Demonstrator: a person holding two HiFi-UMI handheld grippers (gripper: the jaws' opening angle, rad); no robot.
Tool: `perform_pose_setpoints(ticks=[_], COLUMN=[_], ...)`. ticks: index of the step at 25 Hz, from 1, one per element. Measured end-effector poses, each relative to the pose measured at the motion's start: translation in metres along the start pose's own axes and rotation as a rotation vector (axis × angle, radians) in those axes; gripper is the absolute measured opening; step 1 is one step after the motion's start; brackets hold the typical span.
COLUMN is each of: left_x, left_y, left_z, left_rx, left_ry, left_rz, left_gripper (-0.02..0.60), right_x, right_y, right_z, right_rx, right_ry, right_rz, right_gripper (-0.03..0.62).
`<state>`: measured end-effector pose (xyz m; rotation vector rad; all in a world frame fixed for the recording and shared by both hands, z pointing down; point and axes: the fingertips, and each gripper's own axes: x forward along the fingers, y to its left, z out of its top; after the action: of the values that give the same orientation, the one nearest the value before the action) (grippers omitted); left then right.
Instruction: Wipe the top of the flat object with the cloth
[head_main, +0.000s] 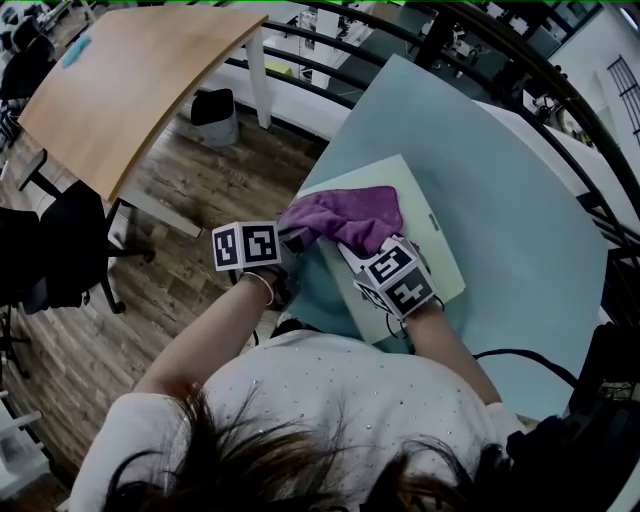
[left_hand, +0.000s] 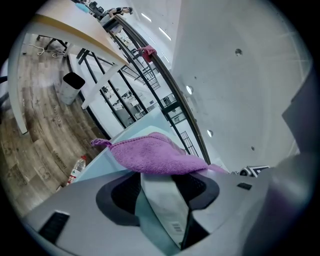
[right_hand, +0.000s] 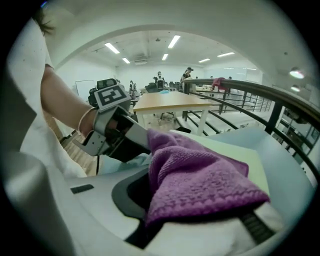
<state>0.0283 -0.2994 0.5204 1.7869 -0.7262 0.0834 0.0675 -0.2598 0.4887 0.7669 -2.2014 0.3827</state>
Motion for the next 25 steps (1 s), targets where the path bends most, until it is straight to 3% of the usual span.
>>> perform_pose_setpoints(ticks=[4, 7, 15, 25], left_x=[-0.001, -0.001, 0.001, 0.0], left_y=[0.0, -0.001, 0.0, -0.001], left_z=[0.0, 0.001, 0.001, 0.001], left_rx=[-0.001, -0.003, -0.007, -0.013], left_ry=[0.004, 0.004, 0.005, 0.006], left_rz=[-0.001, -0.003, -0.007, -0.008], left_gripper=[0.216, 0.216, 0.216, 0.216], right_x=[-0.009, -0.021, -0.062, -0.077], right_y=[-0.03, -0.058, -0.135, -0.162], right_z=[-0.008, -0.02, -0.063, -0.073], right_rx=[0.066, 0.082, 0.259, 0.393], right_ry=[-0.024, -0.02, -0.034, -0.05], right_rz=[-0.051, -0.153, -0.373, -0.473], right_gripper=[0.025, 0.025, 0.025, 0.025])
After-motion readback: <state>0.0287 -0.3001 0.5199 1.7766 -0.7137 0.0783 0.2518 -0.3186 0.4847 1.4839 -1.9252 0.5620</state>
